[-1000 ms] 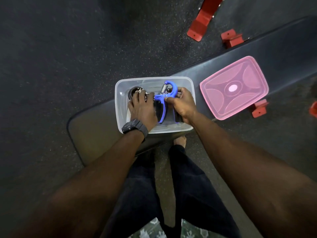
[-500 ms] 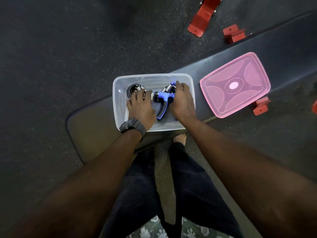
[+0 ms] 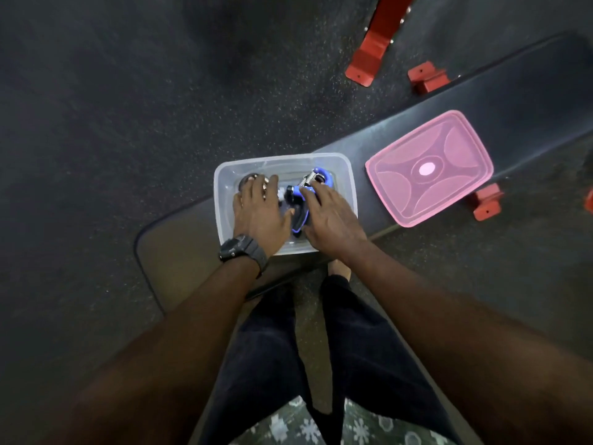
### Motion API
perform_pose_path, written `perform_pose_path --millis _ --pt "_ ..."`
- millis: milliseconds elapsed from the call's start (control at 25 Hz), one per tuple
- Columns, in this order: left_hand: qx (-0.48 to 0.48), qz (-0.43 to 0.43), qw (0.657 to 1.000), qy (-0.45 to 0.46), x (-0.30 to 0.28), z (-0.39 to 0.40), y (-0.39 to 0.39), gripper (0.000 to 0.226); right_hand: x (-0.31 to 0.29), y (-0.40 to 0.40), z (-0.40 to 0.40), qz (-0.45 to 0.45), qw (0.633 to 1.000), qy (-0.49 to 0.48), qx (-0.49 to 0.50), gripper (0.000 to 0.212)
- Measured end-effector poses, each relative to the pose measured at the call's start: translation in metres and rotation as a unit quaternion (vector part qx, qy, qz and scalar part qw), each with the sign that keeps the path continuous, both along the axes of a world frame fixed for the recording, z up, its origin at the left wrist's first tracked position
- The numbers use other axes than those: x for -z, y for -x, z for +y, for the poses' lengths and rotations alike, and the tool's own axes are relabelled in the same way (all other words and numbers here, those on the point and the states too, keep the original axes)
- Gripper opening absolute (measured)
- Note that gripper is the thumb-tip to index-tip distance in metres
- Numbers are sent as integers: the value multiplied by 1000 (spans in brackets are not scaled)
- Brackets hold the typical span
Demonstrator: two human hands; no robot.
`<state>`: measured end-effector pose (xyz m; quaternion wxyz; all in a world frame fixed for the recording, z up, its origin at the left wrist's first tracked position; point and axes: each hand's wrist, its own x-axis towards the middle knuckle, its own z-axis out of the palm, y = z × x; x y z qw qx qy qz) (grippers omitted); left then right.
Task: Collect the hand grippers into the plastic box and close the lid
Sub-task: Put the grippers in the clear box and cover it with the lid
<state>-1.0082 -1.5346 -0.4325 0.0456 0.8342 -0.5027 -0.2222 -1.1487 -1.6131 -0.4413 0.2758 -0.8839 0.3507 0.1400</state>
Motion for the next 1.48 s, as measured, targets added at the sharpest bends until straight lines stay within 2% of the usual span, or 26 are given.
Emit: perform_pose_path --millis 160,280,360,440,520,640,800,1160,1320,1480 --pt "15 28 998 47 -4 -30 26 66 -13 18 -16 -53 998 26 25 64" --pt "26 85 987 132 -21 -71 77 58 -38 56 -48 -115 985 67 108 58" --pt "10 151 968 198 -31 -102 123 52 -48 94 -80 -117 974 99 169 62" --pt "-56 250 951 171 -36 -132 165 49 -44 135 -118 -73 962 89 247 71" --pt "-164 306 934 82 -28 -152 194 53 -27 173 -157 -25 946 76 313 73" --pt "-264 293 918 -29 5 -161 221 66 11 209 -209 24 933 52 356 70" --pt "-362 267 890 -69 33 -162 227 75 40 213 -242 63 921 22 384 69" --pt "-424 289 858 -18 21 -183 229 71 33 226 -254 35 917 65 393 59" --pt "-415 273 867 40 -29 -183 200 68 -8 220 -246 -16 915 105 389 56" --pt "-406 257 872 93 -93 -162 139 68 -70 173 -215 -85 901 92 414 53"
